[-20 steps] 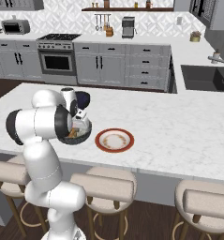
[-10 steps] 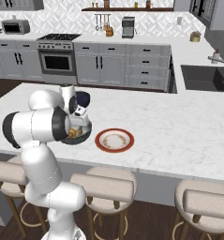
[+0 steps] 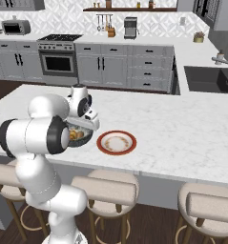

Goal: Pick the chicken drumstick and sweet potato from their plates and place them in the bowl. Then put the bowl in the fridge.

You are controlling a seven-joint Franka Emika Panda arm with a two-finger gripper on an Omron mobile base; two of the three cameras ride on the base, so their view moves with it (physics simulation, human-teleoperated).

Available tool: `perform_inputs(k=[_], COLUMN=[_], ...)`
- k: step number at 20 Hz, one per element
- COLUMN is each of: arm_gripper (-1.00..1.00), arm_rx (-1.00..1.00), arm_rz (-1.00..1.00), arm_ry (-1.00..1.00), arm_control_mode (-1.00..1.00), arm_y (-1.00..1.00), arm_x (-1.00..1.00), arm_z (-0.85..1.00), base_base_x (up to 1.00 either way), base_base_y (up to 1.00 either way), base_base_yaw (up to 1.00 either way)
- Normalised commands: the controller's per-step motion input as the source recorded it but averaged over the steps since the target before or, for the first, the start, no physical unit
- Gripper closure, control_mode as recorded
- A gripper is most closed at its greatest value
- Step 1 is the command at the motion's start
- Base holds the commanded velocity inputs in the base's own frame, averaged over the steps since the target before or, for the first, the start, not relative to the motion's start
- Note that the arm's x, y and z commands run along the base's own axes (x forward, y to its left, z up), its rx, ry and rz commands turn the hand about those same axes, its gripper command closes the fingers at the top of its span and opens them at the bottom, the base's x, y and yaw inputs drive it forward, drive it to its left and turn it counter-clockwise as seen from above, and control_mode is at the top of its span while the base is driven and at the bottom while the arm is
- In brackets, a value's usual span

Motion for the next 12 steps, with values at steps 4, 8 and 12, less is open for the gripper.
perform_inputs(k=[4,8,12], arm_gripper=[-1.00,-1.00,-1.00], arm_rx=[0.00,0.00,0.00], arm_rz=[0.00,0.00,0.00], arm_ry=[0.00,0.00,0.00], arm_control_mode=[-1.00,-1.00,-1.00], arm_y=[-0.25,0.00,0.00], arm_x=[0.06,0.29,0.31], arm_z=[-0.14,-0.26,-0.29], base_base_x=[0.00,0.00,0.00], base_base_y=[0.00,0.00,0.00], base_base_yaw=[0.00,0.00,0.00])
